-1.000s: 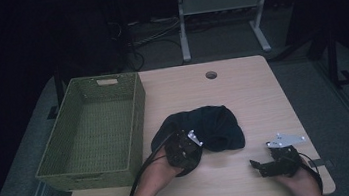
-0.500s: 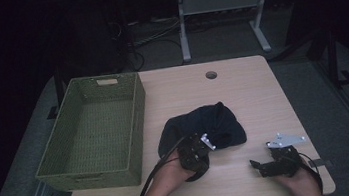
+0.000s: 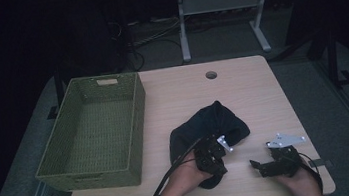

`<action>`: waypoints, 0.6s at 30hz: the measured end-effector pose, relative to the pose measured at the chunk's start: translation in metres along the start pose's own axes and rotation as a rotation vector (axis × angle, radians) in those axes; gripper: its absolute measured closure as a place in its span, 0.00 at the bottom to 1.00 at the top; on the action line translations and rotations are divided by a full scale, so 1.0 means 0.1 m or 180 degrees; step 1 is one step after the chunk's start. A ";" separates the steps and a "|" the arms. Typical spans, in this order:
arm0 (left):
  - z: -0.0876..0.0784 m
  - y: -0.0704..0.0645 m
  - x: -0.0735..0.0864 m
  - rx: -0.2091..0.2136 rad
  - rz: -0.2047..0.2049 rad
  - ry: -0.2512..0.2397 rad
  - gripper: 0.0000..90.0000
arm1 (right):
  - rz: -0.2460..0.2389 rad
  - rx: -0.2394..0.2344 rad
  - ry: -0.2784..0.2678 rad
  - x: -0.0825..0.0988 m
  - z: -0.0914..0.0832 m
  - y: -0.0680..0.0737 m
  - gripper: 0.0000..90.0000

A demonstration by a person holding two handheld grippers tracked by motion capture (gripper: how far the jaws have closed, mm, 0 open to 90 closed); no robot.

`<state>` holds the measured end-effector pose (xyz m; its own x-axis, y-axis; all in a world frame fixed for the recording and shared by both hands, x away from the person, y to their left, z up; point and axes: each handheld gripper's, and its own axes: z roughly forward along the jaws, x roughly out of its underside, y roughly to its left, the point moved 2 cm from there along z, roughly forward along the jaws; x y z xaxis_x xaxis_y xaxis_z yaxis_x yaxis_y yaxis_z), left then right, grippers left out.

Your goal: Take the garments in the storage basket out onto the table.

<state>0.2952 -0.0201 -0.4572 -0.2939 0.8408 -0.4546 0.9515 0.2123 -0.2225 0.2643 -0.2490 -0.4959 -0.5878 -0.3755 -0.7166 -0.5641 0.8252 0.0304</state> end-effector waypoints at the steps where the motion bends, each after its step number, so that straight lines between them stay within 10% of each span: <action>1: 0.00 0.00 0.00 0.0000 0.0000 0.0000 0.94 | 0.0003 -0.0001 0.0001 0.00 0.00 0.00 0.11; 18: -0.67 -0.01 0.54 -0.0383 -0.0202 -0.0385 1.00 | 0.0000 0.0001 0.0002 0.00 0.00 0.00 0.11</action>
<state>0.2846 0.0585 -0.4234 -0.3557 0.7593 -0.5449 0.9325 0.3272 -0.1526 0.2643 -0.2490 -0.4959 -0.5883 -0.3756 -0.7161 -0.5639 0.8253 0.0303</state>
